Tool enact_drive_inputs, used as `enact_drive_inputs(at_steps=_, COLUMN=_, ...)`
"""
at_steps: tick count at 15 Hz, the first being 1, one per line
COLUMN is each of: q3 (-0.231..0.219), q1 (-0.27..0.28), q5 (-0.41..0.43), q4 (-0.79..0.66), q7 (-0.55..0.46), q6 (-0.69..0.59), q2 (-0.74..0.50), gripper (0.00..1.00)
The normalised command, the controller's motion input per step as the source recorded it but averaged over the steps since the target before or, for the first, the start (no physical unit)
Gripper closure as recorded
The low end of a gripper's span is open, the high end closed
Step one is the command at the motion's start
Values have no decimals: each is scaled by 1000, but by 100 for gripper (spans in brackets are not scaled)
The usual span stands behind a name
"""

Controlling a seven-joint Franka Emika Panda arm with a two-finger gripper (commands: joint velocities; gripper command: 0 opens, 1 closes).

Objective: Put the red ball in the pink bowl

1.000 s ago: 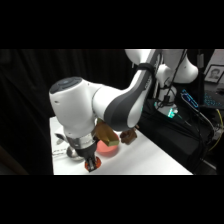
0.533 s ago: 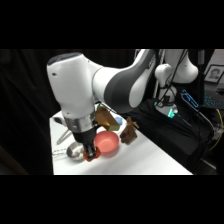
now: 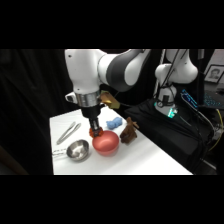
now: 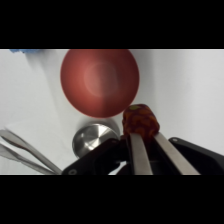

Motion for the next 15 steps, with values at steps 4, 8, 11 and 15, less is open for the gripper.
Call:
enact_drive_inputs(at_steps=4, q3=14, q1=-130, q5=81, q4=-545, q7=-266, q6=405, q2=-378, gripper=97)
enact_drive_inputs(at_steps=8, q3=23, q1=-69, q5=87, q4=-442, q7=-218, q6=388, q2=-259, gripper=97)
enact_drive_inputs(at_steps=11, q3=33, q1=-52, q5=109, q4=-351, q7=-197, q6=312, q2=-188, gripper=97)
enact_drive_inputs(at_steps=15, q3=34, q1=-56, q5=121, q4=-249, q7=-194, q6=260, q2=-127, gripper=97)
